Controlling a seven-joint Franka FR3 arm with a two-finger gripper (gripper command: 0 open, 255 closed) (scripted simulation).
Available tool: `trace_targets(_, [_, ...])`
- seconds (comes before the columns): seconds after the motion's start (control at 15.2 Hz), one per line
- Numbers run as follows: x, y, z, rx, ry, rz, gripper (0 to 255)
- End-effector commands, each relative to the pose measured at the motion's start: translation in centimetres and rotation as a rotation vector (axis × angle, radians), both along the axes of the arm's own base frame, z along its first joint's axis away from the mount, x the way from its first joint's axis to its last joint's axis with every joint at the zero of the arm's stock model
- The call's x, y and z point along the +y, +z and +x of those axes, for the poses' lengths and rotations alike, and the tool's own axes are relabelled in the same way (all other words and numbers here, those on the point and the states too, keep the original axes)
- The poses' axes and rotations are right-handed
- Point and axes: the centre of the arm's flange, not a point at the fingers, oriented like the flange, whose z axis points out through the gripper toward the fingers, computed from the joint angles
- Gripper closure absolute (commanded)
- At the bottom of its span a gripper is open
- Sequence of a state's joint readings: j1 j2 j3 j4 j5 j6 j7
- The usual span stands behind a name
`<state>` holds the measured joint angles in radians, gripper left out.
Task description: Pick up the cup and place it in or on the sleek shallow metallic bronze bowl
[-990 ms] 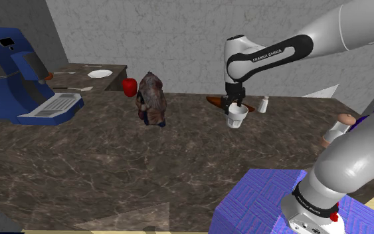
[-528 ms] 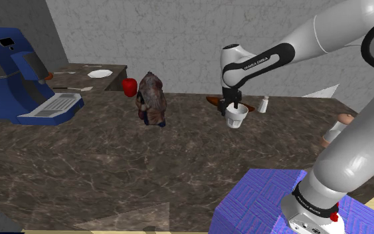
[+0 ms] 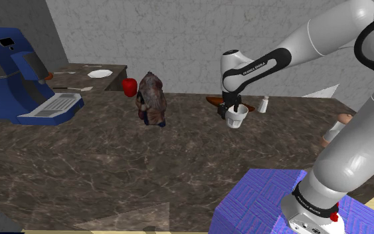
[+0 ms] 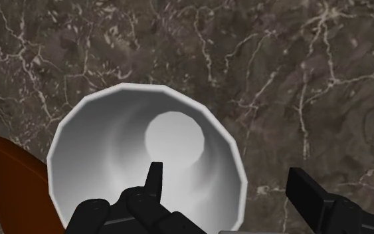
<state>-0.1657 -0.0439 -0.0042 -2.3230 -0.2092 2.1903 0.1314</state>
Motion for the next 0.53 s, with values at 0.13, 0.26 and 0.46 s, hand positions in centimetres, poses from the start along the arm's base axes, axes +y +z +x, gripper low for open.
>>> trace_targets(0.13, [0.0, -0.02, 0.0, 0.0, 0.0, 0.0, 0])
trace_targets(0.26, [0.0, -0.02, 0.0, 0.0, 0.0, 0.0, 255])
trace_targets(0.46, [0.0, -0.02, 0.0, 0.0, 0.0, 0.0, 255])
